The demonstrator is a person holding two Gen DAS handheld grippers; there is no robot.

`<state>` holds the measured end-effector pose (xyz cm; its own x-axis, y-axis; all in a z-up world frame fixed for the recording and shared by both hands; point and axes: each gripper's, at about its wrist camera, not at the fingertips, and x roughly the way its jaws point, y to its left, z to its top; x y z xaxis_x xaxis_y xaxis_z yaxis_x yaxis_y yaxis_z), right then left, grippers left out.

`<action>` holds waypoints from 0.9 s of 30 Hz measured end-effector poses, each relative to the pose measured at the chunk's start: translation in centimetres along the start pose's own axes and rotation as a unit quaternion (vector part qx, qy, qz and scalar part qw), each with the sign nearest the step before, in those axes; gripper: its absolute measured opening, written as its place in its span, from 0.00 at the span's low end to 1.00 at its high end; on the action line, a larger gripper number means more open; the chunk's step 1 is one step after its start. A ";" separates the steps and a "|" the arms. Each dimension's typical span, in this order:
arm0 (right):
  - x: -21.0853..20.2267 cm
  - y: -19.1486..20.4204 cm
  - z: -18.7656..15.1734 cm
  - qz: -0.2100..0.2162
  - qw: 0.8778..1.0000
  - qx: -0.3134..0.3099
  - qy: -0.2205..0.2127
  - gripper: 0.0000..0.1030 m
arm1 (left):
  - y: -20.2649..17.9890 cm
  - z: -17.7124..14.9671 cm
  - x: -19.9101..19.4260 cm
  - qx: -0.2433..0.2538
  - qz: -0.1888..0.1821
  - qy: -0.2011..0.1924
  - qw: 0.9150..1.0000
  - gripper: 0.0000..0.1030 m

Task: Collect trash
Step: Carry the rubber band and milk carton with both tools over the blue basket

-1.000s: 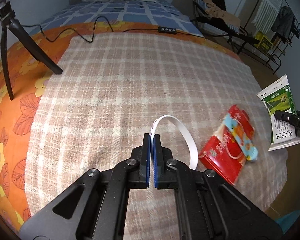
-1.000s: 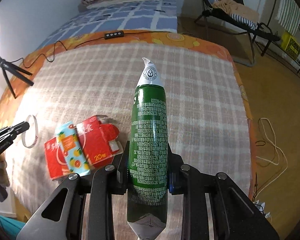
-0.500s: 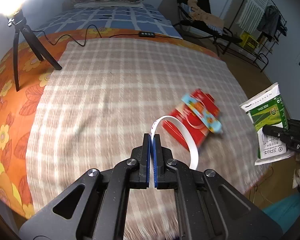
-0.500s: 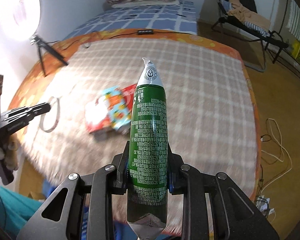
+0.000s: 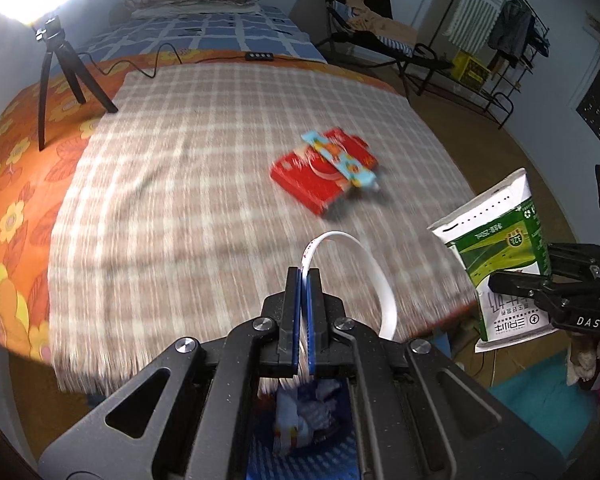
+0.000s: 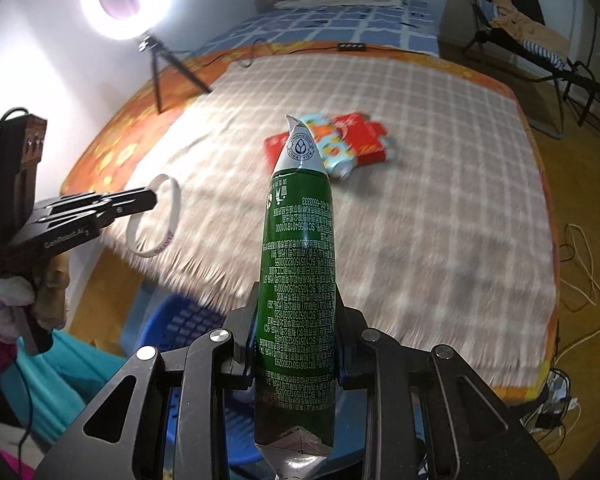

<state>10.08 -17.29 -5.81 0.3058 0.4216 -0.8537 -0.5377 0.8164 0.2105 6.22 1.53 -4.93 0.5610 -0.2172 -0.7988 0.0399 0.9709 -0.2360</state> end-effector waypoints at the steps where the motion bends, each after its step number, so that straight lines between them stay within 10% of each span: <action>1: 0.0 0.3 -0.6 0.003 1.000 -0.002 0.003 0.25 | -0.2 -0.6 -0.1 0.002 -0.001 0.003 1.000 0.00; 27: 6.9 5.3 -10.4 0.049 0.990 -0.040 0.130 0.25 | -2.0 -12.6 3.4 0.033 0.010 0.106 0.994 0.00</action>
<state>1.20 -14.19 -15.55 0.0426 0.3735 -0.9266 -0.6188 0.7380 0.2690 -2.34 -2.40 -14.09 0.3751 -0.2076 -0.9035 0.0883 0.9782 -0.1881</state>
